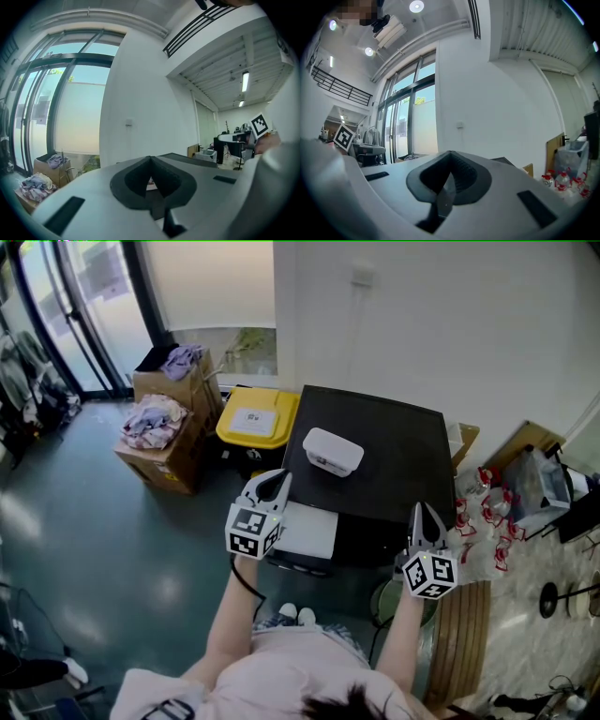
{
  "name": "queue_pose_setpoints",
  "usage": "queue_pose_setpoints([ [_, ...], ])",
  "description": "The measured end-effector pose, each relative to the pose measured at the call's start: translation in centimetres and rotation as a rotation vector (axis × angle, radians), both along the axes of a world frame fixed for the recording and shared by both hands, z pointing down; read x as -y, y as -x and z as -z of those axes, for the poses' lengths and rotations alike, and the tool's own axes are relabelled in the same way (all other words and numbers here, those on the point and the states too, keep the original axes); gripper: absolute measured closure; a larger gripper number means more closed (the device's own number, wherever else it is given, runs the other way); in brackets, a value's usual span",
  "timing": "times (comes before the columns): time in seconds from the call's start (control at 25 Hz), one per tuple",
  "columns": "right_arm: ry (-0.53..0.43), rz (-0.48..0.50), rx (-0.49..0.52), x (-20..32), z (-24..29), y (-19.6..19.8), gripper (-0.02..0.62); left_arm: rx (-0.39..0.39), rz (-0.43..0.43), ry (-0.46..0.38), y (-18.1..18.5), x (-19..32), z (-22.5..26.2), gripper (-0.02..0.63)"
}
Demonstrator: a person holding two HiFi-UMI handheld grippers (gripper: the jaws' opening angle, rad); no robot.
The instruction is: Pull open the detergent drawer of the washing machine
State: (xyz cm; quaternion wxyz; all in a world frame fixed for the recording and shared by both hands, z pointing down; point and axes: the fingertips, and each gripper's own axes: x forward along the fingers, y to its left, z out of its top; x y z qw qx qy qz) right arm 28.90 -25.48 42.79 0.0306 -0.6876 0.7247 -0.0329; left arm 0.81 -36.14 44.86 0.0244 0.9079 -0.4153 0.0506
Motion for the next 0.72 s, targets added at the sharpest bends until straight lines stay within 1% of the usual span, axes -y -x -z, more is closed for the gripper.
queue_pose_setpoints([
  [0.52, 0.015, 0.006, -0.019, -0.03, -0.18, 0.15, 0.580, 0.002, -0.019, 0.001, -0.47, 0.01, 0.12, 0.581],
  [0.72, 0.025, 0.005, -0.021, -0.16, -0.61, 0.03, 0.580, 0.017, -0.025, -0.001, -0.77, -0.03, -0.30, 0.581],
])
